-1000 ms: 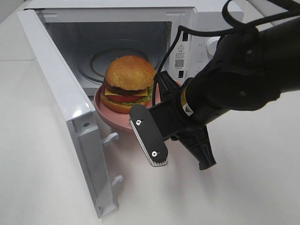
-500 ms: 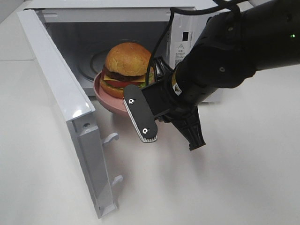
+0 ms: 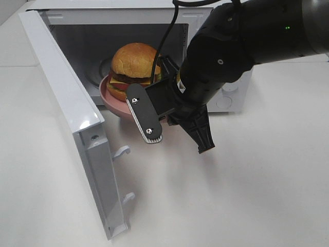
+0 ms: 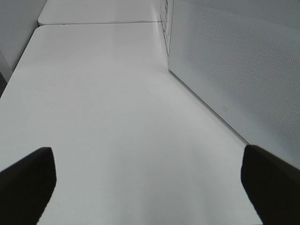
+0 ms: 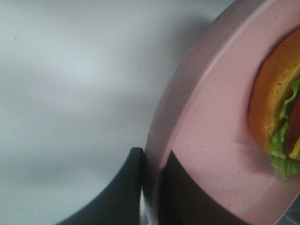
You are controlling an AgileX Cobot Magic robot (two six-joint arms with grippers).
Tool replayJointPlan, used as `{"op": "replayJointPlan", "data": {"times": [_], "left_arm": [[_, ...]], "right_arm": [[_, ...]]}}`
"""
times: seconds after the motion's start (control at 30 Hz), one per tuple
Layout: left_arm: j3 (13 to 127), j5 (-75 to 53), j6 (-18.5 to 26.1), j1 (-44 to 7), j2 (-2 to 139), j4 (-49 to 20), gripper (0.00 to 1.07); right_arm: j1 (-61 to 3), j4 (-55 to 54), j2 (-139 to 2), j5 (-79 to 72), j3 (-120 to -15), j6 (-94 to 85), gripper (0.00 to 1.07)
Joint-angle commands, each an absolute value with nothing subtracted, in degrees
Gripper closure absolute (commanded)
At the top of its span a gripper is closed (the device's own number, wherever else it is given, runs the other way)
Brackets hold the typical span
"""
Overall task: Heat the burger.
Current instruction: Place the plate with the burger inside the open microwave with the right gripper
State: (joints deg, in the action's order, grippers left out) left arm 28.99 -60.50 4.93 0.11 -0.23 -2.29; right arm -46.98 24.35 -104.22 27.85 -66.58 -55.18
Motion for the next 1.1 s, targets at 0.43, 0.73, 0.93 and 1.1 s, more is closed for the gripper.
{"op": "replayJointPlan", "data": {"times": [0.43,0.73,0.93,1.1], "left_arm": [[28.99,-59.93,4.98,0.06,-1.20,-2.81,0.02],[28.99,-59.93,4.98,0.06,-1.20,-2.75,0.02],[28.99,-59.93,4.98,0.06,-1.20,-2.75,0.02],[28.99,-59.93,4.98,0.06,-1.20,-2.75,0.02]], "right_arm": [[-46.07,24.75,-106.63,30.37,-73.80,-58.21,1.07],[-46.07,24.75,-110.81,33.40,-81.25,-59.24,1.07],[-46.07,24.75,-112.07,33.75,-83.54,-59.93,1.07],[-46.07,24.52,-114.42,34.15,-87.55,-60.50,1.07]]}}
